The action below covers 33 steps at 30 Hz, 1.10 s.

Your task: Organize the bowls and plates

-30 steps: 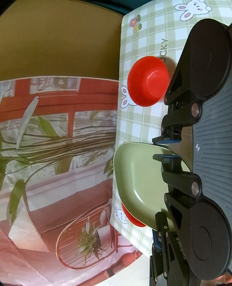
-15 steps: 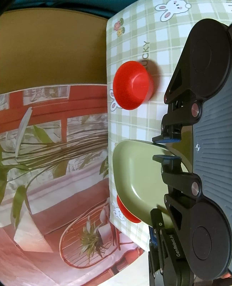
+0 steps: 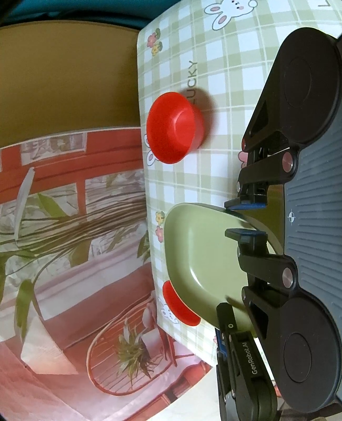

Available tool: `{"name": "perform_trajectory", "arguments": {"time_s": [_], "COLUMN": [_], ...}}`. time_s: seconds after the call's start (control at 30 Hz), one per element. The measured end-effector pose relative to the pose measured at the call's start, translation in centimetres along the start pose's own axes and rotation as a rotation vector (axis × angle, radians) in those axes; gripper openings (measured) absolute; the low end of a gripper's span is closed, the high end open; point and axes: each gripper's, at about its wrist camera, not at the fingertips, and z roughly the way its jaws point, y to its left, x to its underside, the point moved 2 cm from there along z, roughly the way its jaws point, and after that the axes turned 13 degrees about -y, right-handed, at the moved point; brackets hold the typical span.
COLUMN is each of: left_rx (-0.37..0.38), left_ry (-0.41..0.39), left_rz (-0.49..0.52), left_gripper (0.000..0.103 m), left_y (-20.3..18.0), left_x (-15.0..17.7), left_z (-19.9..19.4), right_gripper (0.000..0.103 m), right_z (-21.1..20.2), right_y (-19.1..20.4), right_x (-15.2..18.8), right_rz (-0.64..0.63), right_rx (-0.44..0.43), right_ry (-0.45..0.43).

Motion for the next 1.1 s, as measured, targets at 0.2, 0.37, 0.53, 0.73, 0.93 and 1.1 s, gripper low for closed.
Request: {"name": "perform_trajectory", "arguments": {"time_s": [0.2, 0.37, 0.53, 0.73, 0.93, 1.1], "left_rx": [0.008, 0.019, 0.034, 0.038, 0.038, 0.035], "left_ry": [0.003, 0.006, 0.011, 0.018, 0.045, 0.061], "left_rz": [0.001, 0.007, 0.009, 0.022, 0.019, 0.009], "left_gripper": [0.015, 0.015, 0.015, 0.015, 0.015, 0.015], "left_y": [-0.1, -0.2, -0.1, -0.1, 0.2, 0.2], "left_x": [0.0, 0.1, 0.3, 0.7, 1.7, 2.5], "left_z": [0.1, -0.2, -0.4, -0.5, -0.1, 0.1], "right_gripper": [0.014, 0.014, 0.014, 0.014, 0.014, 0.014], "right_z": [-0.3, -0.5, -0.8, -0.9, -0.4, -0.3], "right_y": [-0.2, -0.3, -0.5, -0.5, -0.4, 0.0], "right_x": [0.2, 0.3, 0.8, 1.9, 3.0, 3.6], "right_rz": [0.006, 0.011, 0.022, 0.03, 0.036, -0.015], "right_rx": [0.003, 0.002, 0.0, 0.001, 0.002, 0.017], "right_ry": [0.005, 0.007, 0.021, 0.047, 0.075, 0.075]}}
